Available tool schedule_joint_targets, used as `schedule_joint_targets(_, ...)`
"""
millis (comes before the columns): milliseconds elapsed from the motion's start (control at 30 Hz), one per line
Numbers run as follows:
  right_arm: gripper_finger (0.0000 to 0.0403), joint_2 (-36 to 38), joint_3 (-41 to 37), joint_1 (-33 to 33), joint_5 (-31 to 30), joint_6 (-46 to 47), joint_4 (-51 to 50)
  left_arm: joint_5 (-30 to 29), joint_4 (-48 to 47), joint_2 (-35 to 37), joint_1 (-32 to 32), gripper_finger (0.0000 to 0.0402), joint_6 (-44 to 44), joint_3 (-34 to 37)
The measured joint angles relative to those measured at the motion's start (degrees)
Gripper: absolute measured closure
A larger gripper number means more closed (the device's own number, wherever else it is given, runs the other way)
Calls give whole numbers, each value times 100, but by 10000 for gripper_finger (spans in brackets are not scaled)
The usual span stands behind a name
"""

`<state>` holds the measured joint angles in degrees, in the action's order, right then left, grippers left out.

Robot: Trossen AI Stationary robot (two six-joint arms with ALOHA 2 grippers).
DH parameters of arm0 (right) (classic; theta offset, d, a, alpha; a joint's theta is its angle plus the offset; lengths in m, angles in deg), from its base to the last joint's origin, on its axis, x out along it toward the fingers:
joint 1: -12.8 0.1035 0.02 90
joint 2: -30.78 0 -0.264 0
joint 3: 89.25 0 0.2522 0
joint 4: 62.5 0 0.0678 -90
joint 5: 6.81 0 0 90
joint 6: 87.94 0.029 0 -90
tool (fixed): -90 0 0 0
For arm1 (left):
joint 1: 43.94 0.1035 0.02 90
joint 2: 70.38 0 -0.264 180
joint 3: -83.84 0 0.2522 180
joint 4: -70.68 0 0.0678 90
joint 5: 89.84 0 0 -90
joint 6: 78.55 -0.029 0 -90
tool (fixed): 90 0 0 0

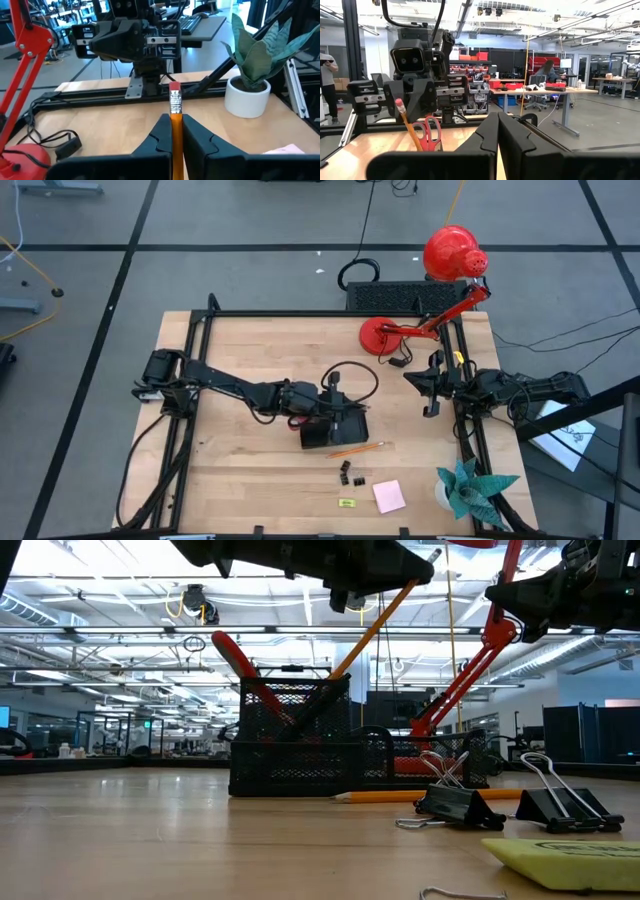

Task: Pick and place office supplies into organizer
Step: Put the left pencil into the top left compartment of the desk organizer

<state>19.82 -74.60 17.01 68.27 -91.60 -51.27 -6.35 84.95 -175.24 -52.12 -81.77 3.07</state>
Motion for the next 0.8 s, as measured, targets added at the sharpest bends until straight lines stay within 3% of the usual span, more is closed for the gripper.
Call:
schedule_joint_targets(233,399,2,0,2,2,-2,-2,-406,-251,241,-113,370,-257,2)
schedule_joint_targets(433,399,0,-2,0,0,-2,-8,-649,-363,720,-179,385,-251,471)
schedule_joint_targets(700,399,-33,0,2,0,-2,47,-594,1363,940,-132,375,108,1718)
schedule_joint_targets(800,399,-37,-1,0,0,-2,45,-557,1510,946,-102,373,185,1890)
